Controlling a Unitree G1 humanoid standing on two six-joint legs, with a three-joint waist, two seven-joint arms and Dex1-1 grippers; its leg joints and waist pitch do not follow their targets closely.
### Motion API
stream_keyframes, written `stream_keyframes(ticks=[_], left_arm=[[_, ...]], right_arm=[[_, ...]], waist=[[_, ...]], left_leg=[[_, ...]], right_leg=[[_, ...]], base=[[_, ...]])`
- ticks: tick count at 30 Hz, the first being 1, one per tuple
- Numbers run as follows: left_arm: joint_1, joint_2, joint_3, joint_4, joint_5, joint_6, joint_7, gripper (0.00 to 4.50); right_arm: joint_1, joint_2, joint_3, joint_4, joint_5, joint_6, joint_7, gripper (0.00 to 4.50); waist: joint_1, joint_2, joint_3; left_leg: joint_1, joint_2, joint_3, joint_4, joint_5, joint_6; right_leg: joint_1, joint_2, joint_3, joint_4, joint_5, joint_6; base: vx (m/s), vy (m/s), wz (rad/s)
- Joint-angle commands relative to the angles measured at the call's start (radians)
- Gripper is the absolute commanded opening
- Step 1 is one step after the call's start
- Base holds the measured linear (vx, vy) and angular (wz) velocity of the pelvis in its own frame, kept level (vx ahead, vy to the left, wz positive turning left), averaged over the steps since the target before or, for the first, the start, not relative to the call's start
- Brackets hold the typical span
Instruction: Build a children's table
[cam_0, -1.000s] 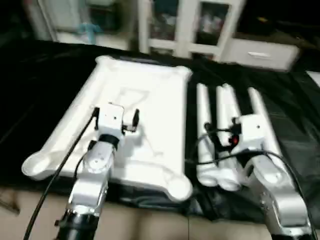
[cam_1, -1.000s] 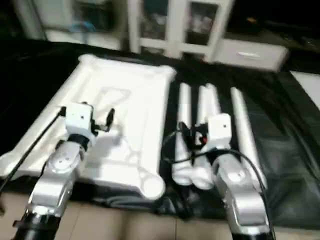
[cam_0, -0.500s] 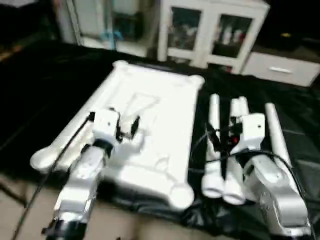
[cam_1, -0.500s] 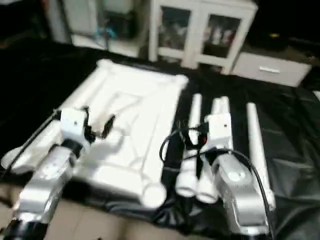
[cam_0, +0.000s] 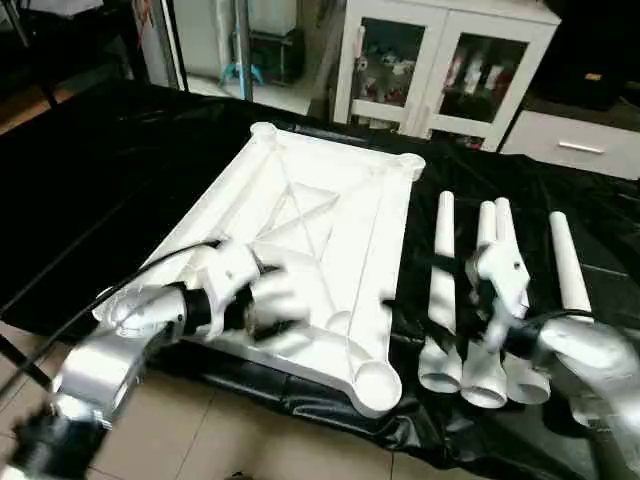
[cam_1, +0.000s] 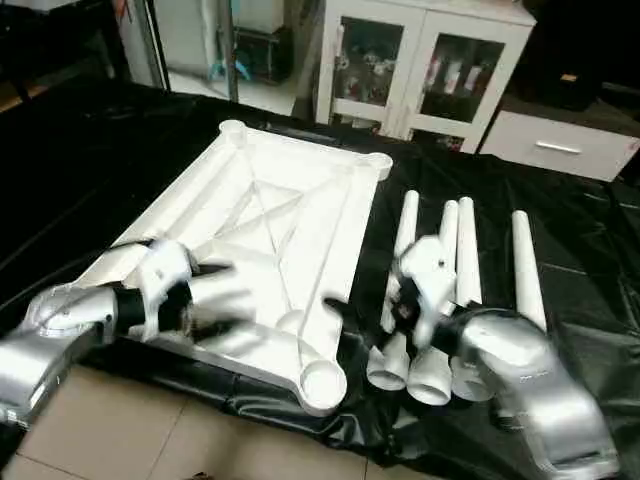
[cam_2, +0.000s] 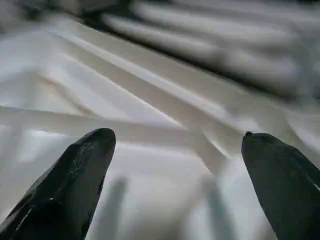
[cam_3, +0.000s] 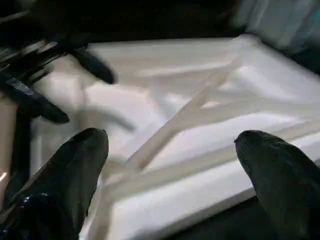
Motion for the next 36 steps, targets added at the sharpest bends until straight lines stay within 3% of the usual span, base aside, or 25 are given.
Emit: stream_keyframes(ticks=[1,2,3,6,7,11,12,16,19,22,23,28,29,36], left_arm=[[-0.032,0.01,-0.042,0.038,0.034,-0.015,-0.06,4.5],[-0.032,0.01,-0.042,0.038,0.034,-0.015,-0.06,4.5],[-0.072,0.014,-0.068,0.091,0.066,-0.044,-0.085,4.5],[-0.113,0.005,-0.09,0.151,0.096,-0.068,-0.094,4.32],[-0.143,-0.004,-0.107,0.198,0.108,-0.083,-0.103,4.32],[-0.209,-0.034,-0.136,0.321,0.141,-0.131,-0.114,3.92],[-0.21,-0.034,-0.136,0.323,0.141,-0.132,-0.114,3.8],[-0.227,-0.043,-0.141,0.359,0.149,-0.141,-0.124,3.68],[-0.273,-0.059,-0.161,0.448,0.166,-0.16,-0.168,3.36],[-0.299,-0.065,-0.173,0.496,0.175,-0.178,-0.194,3.22],[-0.309,-0.066,-0.177,0.515,0.179,-0.186,-0.209,2.97],[-0.319,-0.064,-0.185,0.536,0.189,-0.197,-0.23,2.64],[-0.323,-0.06,-0.194,0.547,0.199,-0.205,-0.242,2.55],[-0.338,-0.07,-0.243,0.632,0.28,-0.287,-0.23,1.96]], right_arm=[[0.014,-0.03,-0.002,-0.023,0.021,0.018,0.058,4.48],[0.014,-0.03,-0.002,-0.023,0.021,0.018,0.058,4.48],[0.023,-0.065,0.003,-0.032,0.031,0.031,0.098,4.48],[0.035,-0.087,0.005,-0.043,0.038,0.044,0.119,4.5],[0.045,-0.102,0.007,-0.053,0.043,0.052,0.128,4.5],[0.073,-0.121,0.012,-0.083,0.056,0.067,0.135,4.5],[0.074,-0.121,0.011,-0.084,0.057,0.068,0.135,4.5],[0.08,-0.125,0.009,-0.092,0.06,0.073,0.138,4.5],[0.096,-0.137,0.0,-0.11,0.066,0.082,0.143,4.5],[0.103,-0.145,-0.005,-0.12,0.073,0.091,0.146,4.5],[0.102,-0.149,-0.005,-0.124,0.076,0.097,0.146,4.5],[0.104,-0.155,-0.005,-0.131,0.08,0.106,0.148,4.5],[0.109,-0.16,-0.004,-0.135,0.079,0.108,0.151,4.5],[0.127,-0.169,0.003,-0.154,0.076,0.119,0.141,4.5]], waist=[[0.002,0.006,-0.047],[0.002,0.006,-0.047],[0.004,0.006,-0.051],[0.003,0.004,-0.052],[0.003,0.011,-0.051],[0.004,0.008,-0.048],[0.004,0.012,-0.048],[0.001,0.007,-0.049],[0.0,0.013,-0.047],[0.002,0.011,-0.049],[0.001,0.012,-0.049],[0.0,0.014,-0.05],[0.0,0.019,-0.048],[0.0,0.014,-0.042]], left_leg=[[0.003,0.069,-0.027,-0.093,-0.125,0.028],[0.003,0.069,-0.027,-0.093,-0.125,0.028],[0.007,0.07,-0.025,-0.087,-0.095,0.041],[0.001,0.072,-0.025,-0.086,-0.077,0.052],[0.003,0.072,-0.024,-0.086,-0.085,0.051],[0.007,0.076,-0.025,-0.09,-0.145,0.031],[0.006,0.077,-0.026,-0.091,-0.144,0.028],[0.003,0.079,-0.027,-0.091,-0.138,0.024],[0.004,0.077,-0.025,-0.09,-0.143,0.025],[0.005,0.08,-0.025,-0.09,-0.14,0.025],[0.006,0.08,-0.024,-0.091,-0.141,0.024],[0.006,0.083,-0.022,-0.09,-0.138,0.022],[0.006,0.083,-0.022,-0.091,-0.146,0.02],[0.009,0.085,-0.022,-0.097,-0.205,0.005]], right_leg=[[0.027,-0.09,0.055,-0.079,-0.045,-0.167],[0.027,-0.09,0.055,-0.079,-0.045,-0.167],[0.027,-0.089,0.052,-0.074,0.015,-0.195],[0.032,-0.094,0.051,-0.07,0.05,-0.217],[0.031,-0.093,0.051,-0.072,0.033,-0.221],[0.031,-0.097,0.053,-0.083,-0.055,-0.217],[0.032,-0.098,0.053,-0.082,-0.055,-0.219],[0.033,-0.1,0.054,-0.079,-0.032,-0.229],[0.032,-0.097,0.055,-0.083,-0.038,-0.231],[0.035,-0.1,0.055,-0.081,-0.029,-0.233],[0.033,-0.1,0.054,-0.082,-0.03,-0.235],[0.034,-0.101,0.055,-0.078,-0.002,-0.246],[0.033,-0.102,0.055,-0.08,-0.013,-0.248],[0.032,-0.106,0.059,-0.094,-0.137,-0.222]], base=[[0.0,0.0,0.0],[0.0,0.0,0.0],[0.0,0.0,0.0],[0.0,0.0,0.0],[0.0,0.0,0.0],[0.0,0.0,0.0],[0.0,0.0,0.0],[0.0,0.0,0.0],[0.0,0.0,0.0],[0.0,0.0,0.0],[0.0,0.0,0.0],[0.0,0.0,0.0],[0.0,0.0,0.0],[0.0,0.0,0.0]])
